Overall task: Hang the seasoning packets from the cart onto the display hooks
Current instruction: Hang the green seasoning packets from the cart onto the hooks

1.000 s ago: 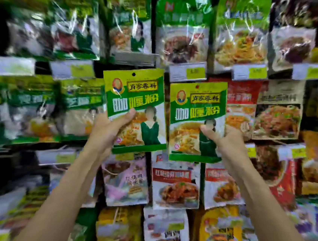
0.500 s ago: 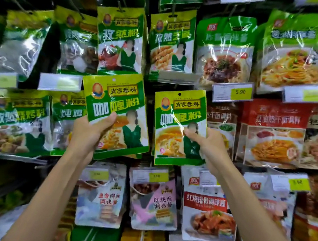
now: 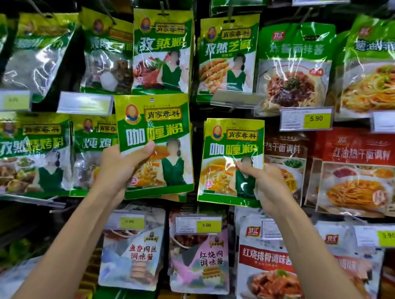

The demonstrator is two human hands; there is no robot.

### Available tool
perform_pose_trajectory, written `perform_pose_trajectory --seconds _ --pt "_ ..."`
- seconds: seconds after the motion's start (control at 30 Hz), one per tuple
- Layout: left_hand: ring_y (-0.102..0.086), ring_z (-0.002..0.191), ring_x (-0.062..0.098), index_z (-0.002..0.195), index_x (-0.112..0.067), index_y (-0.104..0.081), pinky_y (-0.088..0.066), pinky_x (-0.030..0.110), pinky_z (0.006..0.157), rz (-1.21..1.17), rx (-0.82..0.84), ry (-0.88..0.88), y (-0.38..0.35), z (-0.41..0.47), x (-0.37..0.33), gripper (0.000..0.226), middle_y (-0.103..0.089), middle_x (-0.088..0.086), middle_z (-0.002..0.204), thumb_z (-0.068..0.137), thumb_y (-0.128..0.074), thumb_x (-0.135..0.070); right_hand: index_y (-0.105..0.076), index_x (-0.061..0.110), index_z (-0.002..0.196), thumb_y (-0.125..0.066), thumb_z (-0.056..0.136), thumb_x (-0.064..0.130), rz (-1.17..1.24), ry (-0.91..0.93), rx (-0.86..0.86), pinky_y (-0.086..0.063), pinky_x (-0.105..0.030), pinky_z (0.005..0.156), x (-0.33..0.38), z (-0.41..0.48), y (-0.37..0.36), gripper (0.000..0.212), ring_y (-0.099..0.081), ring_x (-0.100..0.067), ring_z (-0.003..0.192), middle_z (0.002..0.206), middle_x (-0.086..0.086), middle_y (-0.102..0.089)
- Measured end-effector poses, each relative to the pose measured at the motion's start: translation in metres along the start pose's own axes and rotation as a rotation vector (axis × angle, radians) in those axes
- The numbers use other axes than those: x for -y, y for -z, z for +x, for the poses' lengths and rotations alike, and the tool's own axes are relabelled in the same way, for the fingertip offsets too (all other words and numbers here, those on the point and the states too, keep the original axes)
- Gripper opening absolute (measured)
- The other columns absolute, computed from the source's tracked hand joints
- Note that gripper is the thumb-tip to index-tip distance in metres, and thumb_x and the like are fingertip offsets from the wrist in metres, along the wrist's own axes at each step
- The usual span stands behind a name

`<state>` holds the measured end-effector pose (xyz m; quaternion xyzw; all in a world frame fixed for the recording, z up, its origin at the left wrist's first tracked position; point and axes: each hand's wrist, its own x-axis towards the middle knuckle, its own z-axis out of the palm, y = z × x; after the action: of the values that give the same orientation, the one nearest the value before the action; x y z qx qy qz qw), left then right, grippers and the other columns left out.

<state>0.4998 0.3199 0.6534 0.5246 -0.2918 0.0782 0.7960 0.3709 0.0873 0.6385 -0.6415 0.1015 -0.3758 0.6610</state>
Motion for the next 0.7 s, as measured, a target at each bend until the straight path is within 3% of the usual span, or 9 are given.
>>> perform_pose_trajectory --seconds 0.13,0.27,0.37,0.43,0.53,0.63,0.7 --pt "-0.071 0.061 0.014 0.082 -0.012 -0.05 -0.059 0.029 0.054 -0.02 0.037 0.019 0.002 0.0 -0.001 0.038 -0.072 -0.003 0.062 0.063 -0.079 -0.029 -0.062 0.007 0.081 -0.072 0.084 0.011 -0.01 -0.003 0.011 -0.055 -0.03 0.062 -0.002 0.005 0.0 0.011 -0.069 -0.022 0.073 0.077 -0.008 -0.071" --pt "-0.072 0.064 0.015 0.082 -0.012 -0.057 -0.06 0.029 0.057 0.0 0.058 0.027 0.001 0.002 0.003 0.029 -0.073 0.0 0.067 0.07 -0.079 -0.025 -0.062 0.004 0.089 -0.07 0.086 0.013 -0.081 -0.037 -0.035 -0.055 -0.043 0.086 -0.006 0.011 -0.004 0.013 -0.066 -0.03 0.095 0.096 -0.015 -0.069" --pt "-0.072 0.065 0.014 0.085 -0.013 -0.055 -0.059 0.028 0.057 -0.013 0.07 0.057 -0.001 0.001 0.008 0.026 -0.073 -0.001 0.067 0.075 -0.076 -0.022 -0.066 0.006 0.097 -0.069 0.088 0.016 -0.168 0.003 -0.074 -0.053 -0.042 0.089 -0.008 0.014 -0.006 0.014 -0.065 -0.028 0.098 0.1 -0.013 -0.07" --pt "-0.072 0.067 0.014 0.088 -0.011 -0.057 -0.058 0.026 0.056 -0.007 0.085 0.067 -0.003 -0.001 0.012 0.027 -0.074 -0.001 0.069 0.075 -0.077 -0.023 -0.066 0.002 0.092 -0.069 0.088 0.019 -0.233 0.047 -0.095 -0.05 -0.043 0.086 -0.011 0.013 -0.005 0.018 -0.065 -0.028 0.091 0.092 -0.015 -0.07" --pt "-0.072 0.071 0.015 0.087 -0.014 -0.062 -0.057 0.024 0.057 -0.006 0.114 0.056 -0.006 -0.005 0.018 0.017 -0.075 0.0 0.074 0.077 -0.076 -0.019 -0.06 0.003 0.076 -0.071 0.086 0.028 -0.357 0.131 -0.13 -0.039 -0.035 0.065 -0.015 0.006 0.001 0.029 -0.053 -0.023 0.067 0.071 -0.013 -0.058" --pt "-0.073 0.073 0.016 0.089 -0.013 -0.065 -0.056 0.023 0.056 -0.03 0.157 0.064 -0.011 -0.012 0.023 0.019 -0.075 0.001 0.078 0.074 -0.075 -0.02 -0.063 0.002 0.101 -0.07 0.087 0.03 -0.551 0.201 -0.215 -0.046 -0.036 0.07 -0.022 -0.009 0.009 0.032 -0.059 -0.024 0.083 0.092 -0.011 -0.065" --pt "-0.073 0.075 0.017 0.091 -0.012 -0.065 -0.057 0.025 0.057 -0.044 0.18 0.077 -0.016 -0.016 0.026 0.029 -0.076 0.002 0.079 0.068 -0.077 -0.025 -0.056 0.004 0.115 -0.068 0.089 0.023 -0.623 0.269 -0.314 -0.051 -0.038 0.083 -0.026 -0.022 0.011 0.034 -0.058 -0.021 0.094 0.104 -0.008 -0.062"
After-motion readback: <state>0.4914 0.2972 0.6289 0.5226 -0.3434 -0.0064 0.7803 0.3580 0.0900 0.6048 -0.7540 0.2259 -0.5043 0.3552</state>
